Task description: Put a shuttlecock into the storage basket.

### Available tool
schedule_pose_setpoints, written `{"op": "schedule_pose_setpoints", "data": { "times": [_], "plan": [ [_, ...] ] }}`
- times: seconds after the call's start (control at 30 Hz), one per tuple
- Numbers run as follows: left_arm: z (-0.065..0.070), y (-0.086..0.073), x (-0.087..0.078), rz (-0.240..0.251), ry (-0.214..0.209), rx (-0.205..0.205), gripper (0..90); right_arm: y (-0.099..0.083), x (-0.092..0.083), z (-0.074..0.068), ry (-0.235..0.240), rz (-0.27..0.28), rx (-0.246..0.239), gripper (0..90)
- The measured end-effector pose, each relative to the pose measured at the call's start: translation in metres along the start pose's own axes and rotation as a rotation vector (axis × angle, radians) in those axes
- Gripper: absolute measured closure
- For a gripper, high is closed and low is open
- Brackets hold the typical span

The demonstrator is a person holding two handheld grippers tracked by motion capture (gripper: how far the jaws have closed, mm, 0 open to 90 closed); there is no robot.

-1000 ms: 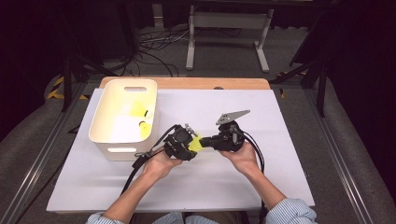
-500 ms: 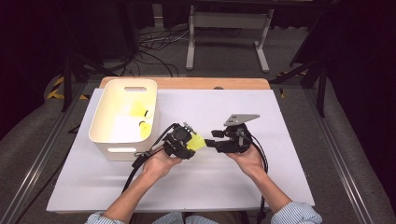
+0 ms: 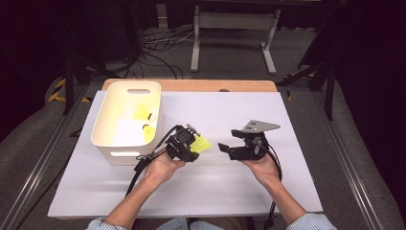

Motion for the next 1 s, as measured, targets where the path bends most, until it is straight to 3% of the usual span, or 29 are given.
{"op": "schedule_pose_setpoints", "data": {
  "times": [0.13, 0.43, 1.0],
  "plan": [
    [0.000, 0.000, -0.003, 0.003, 0.001, -0.008, 64.8, -0.004, -0.008, 0.007, -0.037, 0.029, 0.008, 20.9],
    [-0.002, 0.000, -0.009, 0.009, 0.011, -0.017, 64.8, -0.015, -0.023, 0.019, -0.071, 0.086, 0.028, 17.4],
    [-0.004, -0.001, -0.020, 0.013, 0.031, -0.023, 64.8, -0.040, -0.039, 0.030, -0.125, 0.133, 0.034, 12.7]
  ]
}}
Point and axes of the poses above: each handheld gripper's, and its own axes: x roughly forward along the jaws, y roughly out of its top, z roughly to its right, the point moved 8 cm from there along x, roughly forward along the jaws, and after that the axes turned 13 degrees about x, right-handed, at the moved point
